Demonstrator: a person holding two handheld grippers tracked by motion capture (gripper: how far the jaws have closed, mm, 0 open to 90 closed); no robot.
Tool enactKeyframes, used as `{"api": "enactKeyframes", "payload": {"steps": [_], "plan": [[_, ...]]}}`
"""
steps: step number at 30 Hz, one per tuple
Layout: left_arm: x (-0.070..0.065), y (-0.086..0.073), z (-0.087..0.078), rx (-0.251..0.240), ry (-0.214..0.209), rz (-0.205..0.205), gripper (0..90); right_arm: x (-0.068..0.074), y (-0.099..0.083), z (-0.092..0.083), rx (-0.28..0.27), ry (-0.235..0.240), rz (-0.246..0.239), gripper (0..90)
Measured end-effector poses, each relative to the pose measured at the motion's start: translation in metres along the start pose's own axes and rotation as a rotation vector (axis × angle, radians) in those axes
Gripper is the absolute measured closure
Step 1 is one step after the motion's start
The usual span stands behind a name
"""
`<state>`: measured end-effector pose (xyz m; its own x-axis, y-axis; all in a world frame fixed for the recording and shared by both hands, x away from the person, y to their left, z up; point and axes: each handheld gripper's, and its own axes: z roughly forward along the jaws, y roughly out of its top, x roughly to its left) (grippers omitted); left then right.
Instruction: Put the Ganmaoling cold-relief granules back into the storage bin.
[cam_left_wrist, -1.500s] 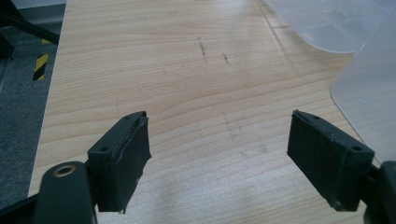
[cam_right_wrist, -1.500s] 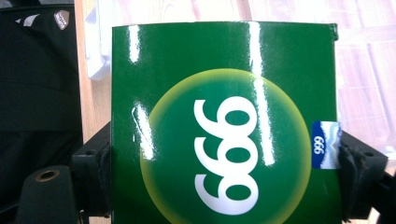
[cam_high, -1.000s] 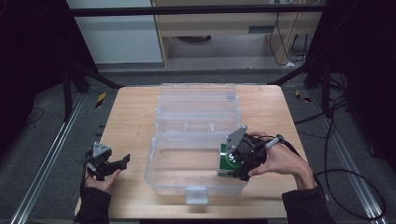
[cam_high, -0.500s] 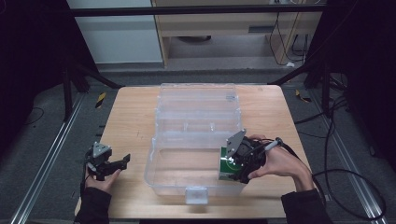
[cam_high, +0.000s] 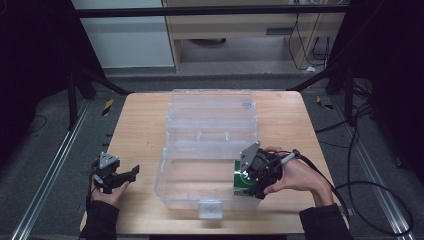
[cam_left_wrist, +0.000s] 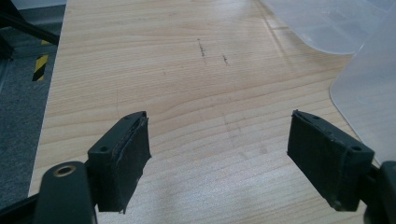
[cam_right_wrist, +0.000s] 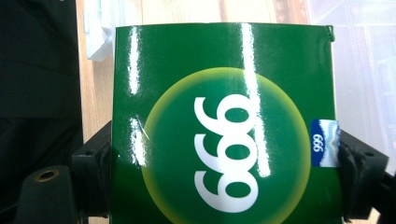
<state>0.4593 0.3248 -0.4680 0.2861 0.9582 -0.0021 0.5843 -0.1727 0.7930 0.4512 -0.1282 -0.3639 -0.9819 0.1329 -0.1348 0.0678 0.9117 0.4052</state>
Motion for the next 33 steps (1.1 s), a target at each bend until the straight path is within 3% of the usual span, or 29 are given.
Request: {"api": "enactKeyframes", "payload": {"steps": [16,21,25,33], "plan": [[0.000,0.000,0.000,0.000,0.000,0.000,20.3,0.003,0.001,0.002,-0.005,-0.022,-0.010,16.0],[0.000,0.000,0.000,0.000,0.000,-0.001,20.3,-0.001,0.002,-0.003,-0.070,-0.029,0.009,16.1],[0.000,0.000,0.000,0.002,-0.001,0.000,20.3,-0.003,0.001,0.002,-0.052,-0.047,0.009,16.0],[0.001,0.000,0.000,-0.001,-0.001,-0.002,20.3,-0.005,0.002,0.013,-0.012,-0.029,0.008,15.9]]}}
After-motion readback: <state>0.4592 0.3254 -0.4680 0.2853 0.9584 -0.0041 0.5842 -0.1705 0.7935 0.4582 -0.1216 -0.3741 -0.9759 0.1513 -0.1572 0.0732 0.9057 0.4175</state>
